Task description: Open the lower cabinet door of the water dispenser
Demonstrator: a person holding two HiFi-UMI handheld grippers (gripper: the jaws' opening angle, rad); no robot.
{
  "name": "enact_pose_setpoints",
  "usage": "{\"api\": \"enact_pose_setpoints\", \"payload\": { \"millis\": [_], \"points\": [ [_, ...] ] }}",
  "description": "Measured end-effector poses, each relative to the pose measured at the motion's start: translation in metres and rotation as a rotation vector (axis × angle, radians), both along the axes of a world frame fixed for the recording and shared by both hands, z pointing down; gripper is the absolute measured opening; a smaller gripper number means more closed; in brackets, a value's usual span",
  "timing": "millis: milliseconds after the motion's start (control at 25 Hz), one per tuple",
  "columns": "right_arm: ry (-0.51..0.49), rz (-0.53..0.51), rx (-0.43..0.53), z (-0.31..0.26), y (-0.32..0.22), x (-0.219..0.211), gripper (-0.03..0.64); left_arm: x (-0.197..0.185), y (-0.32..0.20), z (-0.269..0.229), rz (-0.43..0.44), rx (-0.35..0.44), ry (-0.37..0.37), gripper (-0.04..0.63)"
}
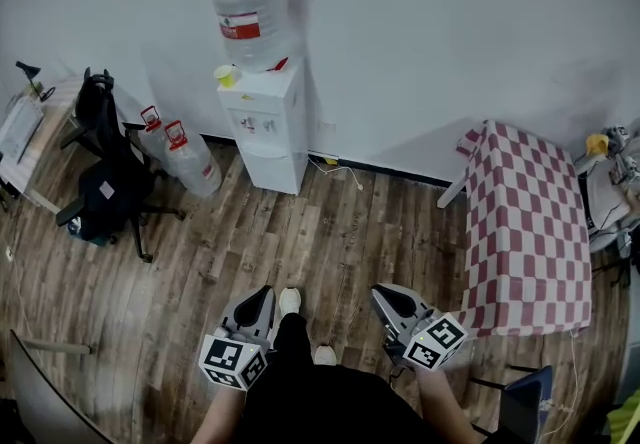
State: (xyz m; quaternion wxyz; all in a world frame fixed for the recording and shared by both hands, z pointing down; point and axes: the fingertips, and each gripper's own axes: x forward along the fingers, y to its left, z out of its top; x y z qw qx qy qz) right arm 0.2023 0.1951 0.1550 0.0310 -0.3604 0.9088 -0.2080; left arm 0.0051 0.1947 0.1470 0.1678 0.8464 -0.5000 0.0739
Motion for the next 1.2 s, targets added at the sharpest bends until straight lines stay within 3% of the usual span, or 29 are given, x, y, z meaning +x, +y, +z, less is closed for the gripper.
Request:
{"api": "enact_pose_setpoints", "payload": {
  "millis": [360,1200],
  "points": [
    [-0.016,0.050,-0.004,0.000,-0.043,-0.004,0.023,-0.006,-0.061,-0.007,0.042,0.037,0.018,0.014],
    [0.034,0.113,-0.026,-0.003,-0.208,-0.071,0.023,-0.060,-0.252,0.009,0.143,-0.020,0.039,0.014]
  ]
}}
